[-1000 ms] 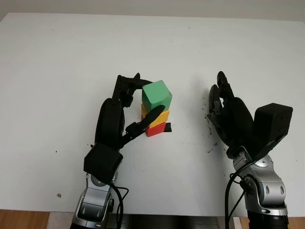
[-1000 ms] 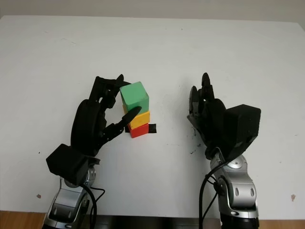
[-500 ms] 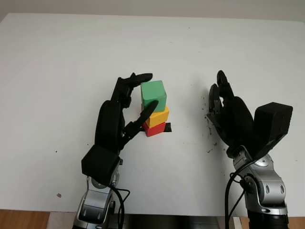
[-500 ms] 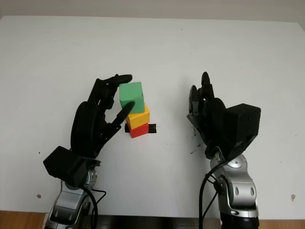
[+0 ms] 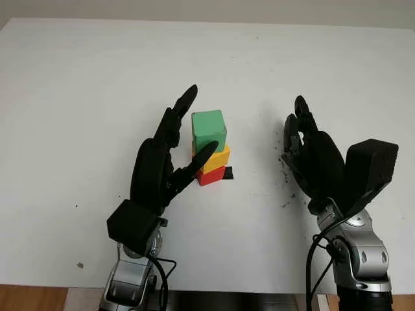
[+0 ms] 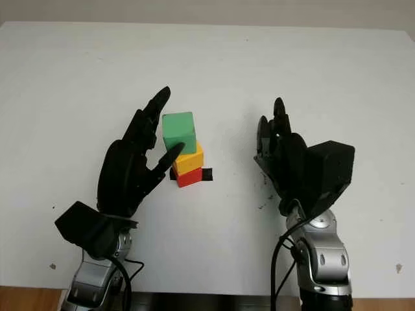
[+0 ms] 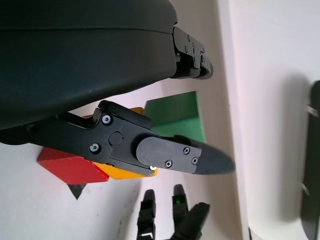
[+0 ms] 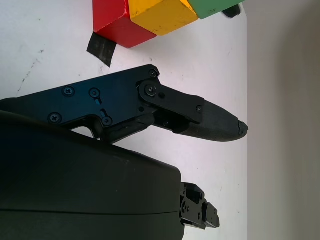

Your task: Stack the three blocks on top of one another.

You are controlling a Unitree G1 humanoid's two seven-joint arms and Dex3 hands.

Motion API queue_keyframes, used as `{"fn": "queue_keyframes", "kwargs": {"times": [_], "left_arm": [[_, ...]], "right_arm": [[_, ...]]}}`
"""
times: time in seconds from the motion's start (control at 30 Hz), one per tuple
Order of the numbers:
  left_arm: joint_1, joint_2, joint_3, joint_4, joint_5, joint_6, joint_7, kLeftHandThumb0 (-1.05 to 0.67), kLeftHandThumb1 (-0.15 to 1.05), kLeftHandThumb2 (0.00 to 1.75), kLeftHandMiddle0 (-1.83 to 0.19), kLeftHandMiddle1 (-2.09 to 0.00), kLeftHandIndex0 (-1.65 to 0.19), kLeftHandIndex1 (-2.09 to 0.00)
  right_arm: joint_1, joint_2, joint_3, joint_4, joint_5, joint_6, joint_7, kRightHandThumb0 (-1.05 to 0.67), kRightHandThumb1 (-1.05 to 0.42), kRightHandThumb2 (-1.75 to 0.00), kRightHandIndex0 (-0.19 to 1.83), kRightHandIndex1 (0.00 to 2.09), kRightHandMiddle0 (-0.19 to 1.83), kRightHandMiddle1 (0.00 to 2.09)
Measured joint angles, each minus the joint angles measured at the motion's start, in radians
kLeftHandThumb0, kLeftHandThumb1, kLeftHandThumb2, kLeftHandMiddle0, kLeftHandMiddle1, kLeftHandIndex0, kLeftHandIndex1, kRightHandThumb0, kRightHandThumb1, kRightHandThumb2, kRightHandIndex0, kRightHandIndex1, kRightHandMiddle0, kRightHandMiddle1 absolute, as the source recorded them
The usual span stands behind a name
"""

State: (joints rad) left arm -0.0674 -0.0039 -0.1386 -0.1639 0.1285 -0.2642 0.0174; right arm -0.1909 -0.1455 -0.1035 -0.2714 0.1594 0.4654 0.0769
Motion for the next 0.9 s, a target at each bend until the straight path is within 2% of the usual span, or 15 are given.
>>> {"fn": "queue_keyframes", "kwargs": {"times": [0.1,0.3,0.43,0.57,0.6,0.7,0.9], "left_arm": [[0.016,0.004,0.021,-0.001,-0.069,-0.061,-0.024,-0.82,1.05,0.62,0.06,-0.05,0.07,-0.03],[0.002,0.005,0.12,-0.003,-0.186,-0.147,-0.027,-0.77,1.05,0.59,0.01,-0.06,0.02,-0.06],[-0.058,0.039,0.202,-0.003,-0.274,-0.16,-0.05,-0.79,1.05,0.54,0.04,-0.05,0.03,-0.05],[-0.151,0.059,0.287,0.05,-0.245,-0.165,0.012,-0.72,1.05,0.62,0.03,-0.05,0.03,-0.05],[-0.179,0.07,0.305,0.07,-0.224,-0.159,0.031,-0.67,1.05,0.66,0.05,-0.05,0.04,-0.05],[-0.267,0.105,0.342,0.142,-0.231,-0.107,0.042,-0.71,1.05,0.6,0.01,-0.06,0.0,-0.07],[-0.393,0.196,0.359,0.343,-0.242,0.048,-0.013,-0.74,1.05,0.62,-0.01,-0.06,-0.05,-0.08]], "right_arm": [[0.001,0.0,0.0,0.0,0.0,0.0,0.001,-0.64,-1.05,-0.73,-0.19,0.0,-0.19,0.0],[0.001,0.0,-0.004,0.0,0.0,-0.002,0.002,-0.65,-1.05,-0.71,-0.19,0.0,-0.19,0.0],[0.001,0.0,-0.013,0.0,0.0,-0.003,-0.003,-0.65,-1.05,-0.71,-0.19,0.0,-0.19,0.0],[0.0,-0.001,-0.021,0.0,0.0,-0.004,-0.002,-0.66,-1.05,-0.7,-0.19,0.0,-0.19,0.0],[0.0,-0.001,-0.022,0.0,0.0,-0.005,-0.002,-0.66,-1.05,-0.69,-0.19,0.0,-0.19,0.0],[-0.002,-0.008,-0.025,0.0,0.001,-0.009,0.007,-0.67,-1.05,-0.68,-0.19,0.0,-0.19,0.0],[-0.015,-0.009,-0.027,0.0,-0.001,-0.031,0.004,-0.66,-1.05,-0.68,-0.19,0.0,-0.19,0.0]]}}
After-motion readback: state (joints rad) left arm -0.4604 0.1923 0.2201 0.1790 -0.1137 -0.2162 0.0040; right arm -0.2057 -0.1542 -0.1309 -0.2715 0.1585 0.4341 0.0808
